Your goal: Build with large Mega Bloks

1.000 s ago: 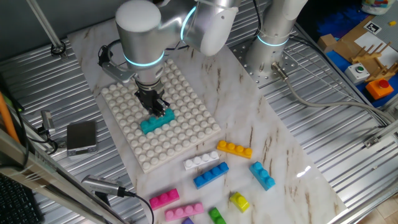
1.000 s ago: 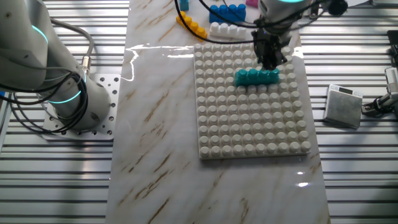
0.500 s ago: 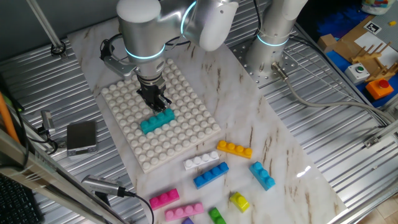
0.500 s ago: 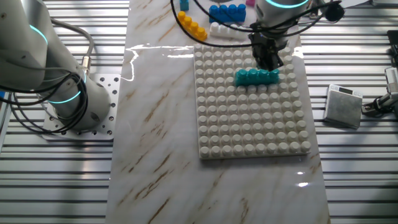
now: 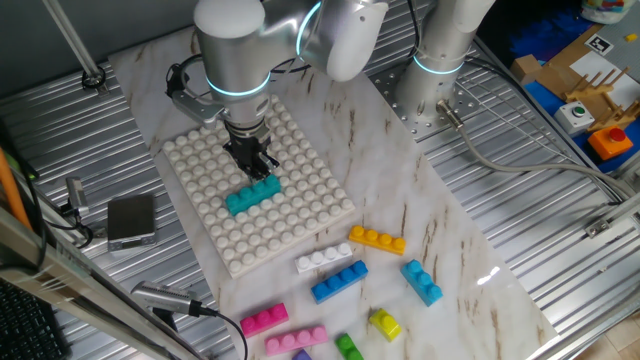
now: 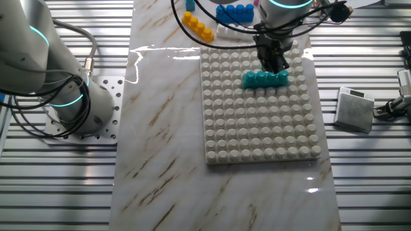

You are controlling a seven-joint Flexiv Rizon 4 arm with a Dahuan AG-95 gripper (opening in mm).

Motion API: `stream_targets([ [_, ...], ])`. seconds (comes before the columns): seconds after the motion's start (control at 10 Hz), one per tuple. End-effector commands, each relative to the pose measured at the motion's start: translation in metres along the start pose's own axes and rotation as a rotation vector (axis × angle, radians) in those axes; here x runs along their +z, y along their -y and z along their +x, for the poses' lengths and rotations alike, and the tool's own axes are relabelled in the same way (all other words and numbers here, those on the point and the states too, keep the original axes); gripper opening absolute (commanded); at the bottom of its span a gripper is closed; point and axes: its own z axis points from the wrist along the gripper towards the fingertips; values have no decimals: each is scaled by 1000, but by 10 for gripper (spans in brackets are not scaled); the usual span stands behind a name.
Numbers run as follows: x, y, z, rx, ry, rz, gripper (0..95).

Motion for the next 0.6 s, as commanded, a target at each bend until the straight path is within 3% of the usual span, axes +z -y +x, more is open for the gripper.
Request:
stream_targets([
  [0.1, 0, 0, 0, 1, -6, 8, 0],
  [0.6, 0, 0, 0, -3, -8, 9, 0],
])
